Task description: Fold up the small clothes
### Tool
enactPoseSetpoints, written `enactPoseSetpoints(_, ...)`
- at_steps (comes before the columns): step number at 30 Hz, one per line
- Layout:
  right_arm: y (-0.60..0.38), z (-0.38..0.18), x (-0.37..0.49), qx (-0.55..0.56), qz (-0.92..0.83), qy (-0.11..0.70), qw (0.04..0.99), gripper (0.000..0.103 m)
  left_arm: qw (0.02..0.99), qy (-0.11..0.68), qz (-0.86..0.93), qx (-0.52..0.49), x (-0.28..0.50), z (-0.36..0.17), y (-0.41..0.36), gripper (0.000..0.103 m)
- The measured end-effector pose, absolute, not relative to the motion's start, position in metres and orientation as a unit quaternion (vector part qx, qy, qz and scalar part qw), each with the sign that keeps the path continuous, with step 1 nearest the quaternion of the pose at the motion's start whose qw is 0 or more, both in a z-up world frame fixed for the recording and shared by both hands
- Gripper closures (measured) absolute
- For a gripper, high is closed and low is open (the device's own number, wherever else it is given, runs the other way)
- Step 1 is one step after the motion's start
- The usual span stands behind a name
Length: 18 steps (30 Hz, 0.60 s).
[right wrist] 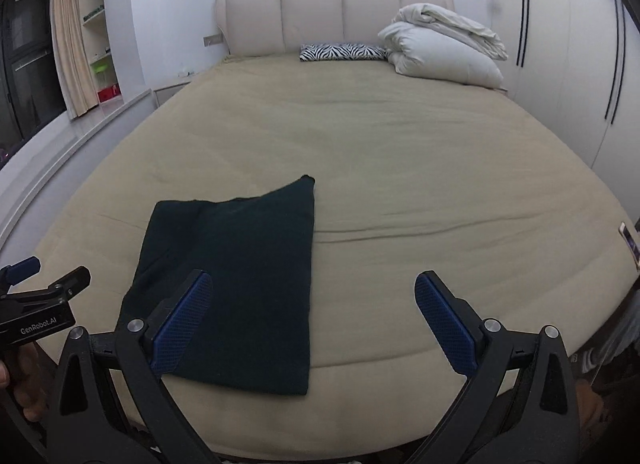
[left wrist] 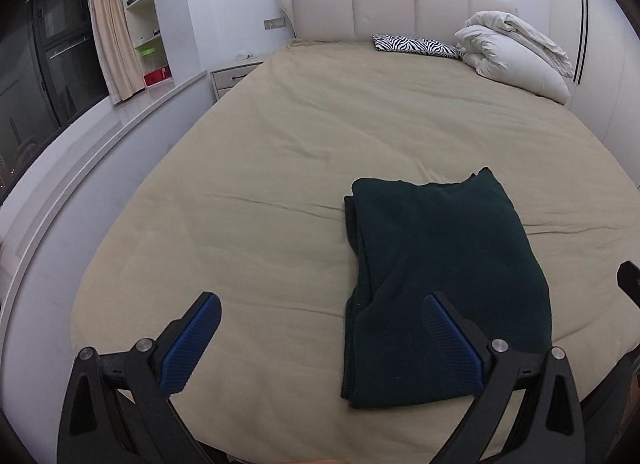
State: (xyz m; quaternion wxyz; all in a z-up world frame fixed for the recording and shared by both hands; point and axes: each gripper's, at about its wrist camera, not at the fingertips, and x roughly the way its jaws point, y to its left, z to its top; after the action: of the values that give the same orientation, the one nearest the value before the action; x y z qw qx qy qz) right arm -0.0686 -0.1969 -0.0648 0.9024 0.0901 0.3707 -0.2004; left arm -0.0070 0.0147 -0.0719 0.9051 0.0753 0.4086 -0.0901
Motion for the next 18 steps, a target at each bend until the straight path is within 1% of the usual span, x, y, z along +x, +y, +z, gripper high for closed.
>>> enactPoseSetpoints(6, -0.191, -0.074, -0.068, 0.100, -0.190, 0.399, 0.892, 0.000, 0.901, 0.418, -0.089, 0.071, -0.006, -0.074, 0.018, 0.000)
enactPoseSetpoints(18, -0.182, -0.072, -0.067, 0.090, -0.180, 0.412, 0.889, 0.000, 0.898, 0.425, -0.086, 0.070, -0.006, -0.080, 0.025, 0.000)
